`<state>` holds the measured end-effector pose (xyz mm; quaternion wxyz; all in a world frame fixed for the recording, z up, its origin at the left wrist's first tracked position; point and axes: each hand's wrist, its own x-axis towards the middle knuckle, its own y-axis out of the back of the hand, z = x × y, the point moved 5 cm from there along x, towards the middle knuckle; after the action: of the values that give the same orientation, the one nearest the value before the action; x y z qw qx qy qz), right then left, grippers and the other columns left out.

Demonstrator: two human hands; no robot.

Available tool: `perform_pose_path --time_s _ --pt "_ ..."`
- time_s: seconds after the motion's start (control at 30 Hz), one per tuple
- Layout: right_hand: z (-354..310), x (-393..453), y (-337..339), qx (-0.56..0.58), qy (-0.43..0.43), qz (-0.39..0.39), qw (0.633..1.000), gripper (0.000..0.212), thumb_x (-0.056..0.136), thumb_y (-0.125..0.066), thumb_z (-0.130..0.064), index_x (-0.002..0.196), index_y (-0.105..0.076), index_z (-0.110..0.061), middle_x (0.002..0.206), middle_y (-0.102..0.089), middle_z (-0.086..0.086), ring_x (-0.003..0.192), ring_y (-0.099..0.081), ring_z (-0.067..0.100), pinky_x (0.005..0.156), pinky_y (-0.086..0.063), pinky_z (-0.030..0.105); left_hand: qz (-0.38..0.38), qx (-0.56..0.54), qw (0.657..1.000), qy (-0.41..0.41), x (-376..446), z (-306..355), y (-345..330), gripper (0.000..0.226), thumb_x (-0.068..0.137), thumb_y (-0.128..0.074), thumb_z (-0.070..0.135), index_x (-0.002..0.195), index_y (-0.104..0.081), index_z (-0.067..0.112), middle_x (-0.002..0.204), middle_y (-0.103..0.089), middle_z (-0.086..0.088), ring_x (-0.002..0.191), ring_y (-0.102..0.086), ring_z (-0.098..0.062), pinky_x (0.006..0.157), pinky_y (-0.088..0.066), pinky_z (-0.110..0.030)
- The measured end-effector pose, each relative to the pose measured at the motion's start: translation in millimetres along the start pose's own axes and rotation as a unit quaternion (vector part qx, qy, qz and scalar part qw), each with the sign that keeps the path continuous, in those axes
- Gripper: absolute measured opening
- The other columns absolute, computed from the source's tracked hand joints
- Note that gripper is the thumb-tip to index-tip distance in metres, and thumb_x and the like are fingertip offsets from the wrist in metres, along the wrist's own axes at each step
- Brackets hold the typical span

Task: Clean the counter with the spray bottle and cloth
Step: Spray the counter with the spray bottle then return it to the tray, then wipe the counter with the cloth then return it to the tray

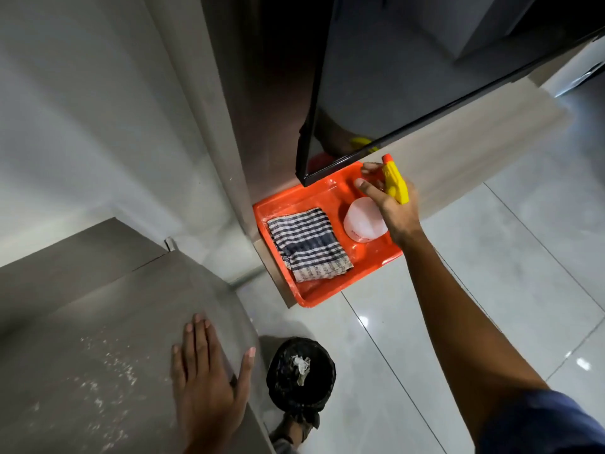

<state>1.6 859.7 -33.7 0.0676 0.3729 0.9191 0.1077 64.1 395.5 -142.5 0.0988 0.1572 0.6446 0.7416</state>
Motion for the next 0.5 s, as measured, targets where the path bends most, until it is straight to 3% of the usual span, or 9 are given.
perform_pose_path --time_s 0.13,0.2,0.27,0.33,0.37,0.4,0.47,0.5 --pt "-1.3 -1.8 1.9 0.01 -0.008 0.007 1.0 0.054 0.091 -0.091 -0.042 0.141 -0.069 -0.038 0.133 -0.077 -0.021 0.117 -0.077 0.005 0.084 -0.065 0.017 0.001 -0.002 1.0 -0.002 0.9 1.0 3.0 0.102 0.103 -0.044 0.074 0.175 -0.019 0.006 0.186 -0.02 -0.012 0.173 -0.021 -0.029 0.141 -0.018 -0.052" --pt "6.3 -27.6 14.1 0.018 -0.017 0.089 0.996 0.067 0.087 -0.095 -0.041 0.145 -0.06 -0.041 0.142 -0.07 -0.019 0.123 -0.073 0.004 0.093 -0.064 0.018 -0.009 -0.005 1.0 0.001 1.3 0.8 1.5 0.102 0.103 -0.045 0.073 0.175 -0.018 0.006 0.186 -0.017 -0.011 0.174 -0.02 -0.029 0.141 -0.019 -0.054" --pt "21.8 -70.3 23.3 -0.005 0.007 0.234 0.972 0.059 0.087 -0.096 -0.037 0.131 -0.062 -0.018 0.126 -0.067 -0.005 0.111 -0.068 0.005 0.1 -0.064 0.035 -0.022 -0.007 1.0 0.005 2.0 -1.0 -2.1 0.103 0.103 -0.041 0.075 0.176 -0.015 0.007 0.187 -0.014 -0.01 0.174 -0.017 -0.028 0.141 -0.019 -0.055" --pt "32.0 -109.4 10.2 -0.017 0.015 0.293 0.956 0.043 0.091 -0.09 -0.03 0.107 -0.055 -0.01 0.1 -0.057 0.002 0.09 -0.057 0.016 0.091 -0.055 0.06 -0.035 -0.004 0.999 0.008 2.2 -3.2 -6.3 0.104 0.103 -0.038 0.077 0.177 -0.012 0.008 0.188 -0.01 -0.008 0.175 -0.015 -0.027 0.141 -0.018 -0.055" --pt "32.3 -118.3 -4.8 -0.026 0.018 0.254 0.967 0.038 0.093 -0.086 -0.03 0.103 -0.055 -0.012 0.095 -0.057 0.002 0.087 -0.057 0.019 0.088 -0.054 0.063 -0.041 0.0 0.999 0.008 1.9 -4.4 -8.7 0.104 0.103 -0.037 0.077 0.177 -0.01 0.009 0.188 -0.009 -0.008 0.175 -0.013 -0.027 0.142 -0.017 -0.055" --pt "31.2 -119.2 -25.5 -0.037 0.016 0.164 0.986 0.034 0.095 -0.082 -0.033 0.105 -0.057 -0.013 0.098 -0.063 0.001 0.09 -0.062 0.019 0.089 -0.056 0.062 -0.048 0.004 0.999 0.008 1.5 -5.4 -10.5 0.105 0.103 -0.036 0.078 0.177 -0.009 0.009 0.188 -0.007 -0.009 0.175 -0.012 -0.027 0.142 -0.016 -0.055" --pt "31.5 -110.7 -72.4 -0.116 0.011 -0.082 0.99 0.042 0.101 -0.076 -0.045 0.132 -0.062 -0.021 0.132 -0.069 0.002 0.124 -0.067 0.021 0.109 -0.059 0.055 -0.054 0.008 0.998 0.007 1.2 -6.6 -12.0 0.106 0.102 -0.034 0.079 0.177 -0.008 0.009 0.188 -0.006 -0.009 0.175 -0.01 -0.027 0.142 -0.015 -0.056" --pt "33.6 -104.4 -92.5 -0.191 0.033 -0.173 0.966 0.056 0.104 -0.071 -0.052 0.151 -0.055 -0.027 0.156 -0.059 0.004 0.147 -0.055 0.026 0.123 -0.049 0.055 -0.053 0.009 0.999 0.005 1.3 -6.3 -11.7 0.105 0.103 -0.034 0.079 0.177 -0.008 0.009 0.188 -0.006 -0.009 0.175 -0.01 -0.027 0.142 -0.016 -0.056"
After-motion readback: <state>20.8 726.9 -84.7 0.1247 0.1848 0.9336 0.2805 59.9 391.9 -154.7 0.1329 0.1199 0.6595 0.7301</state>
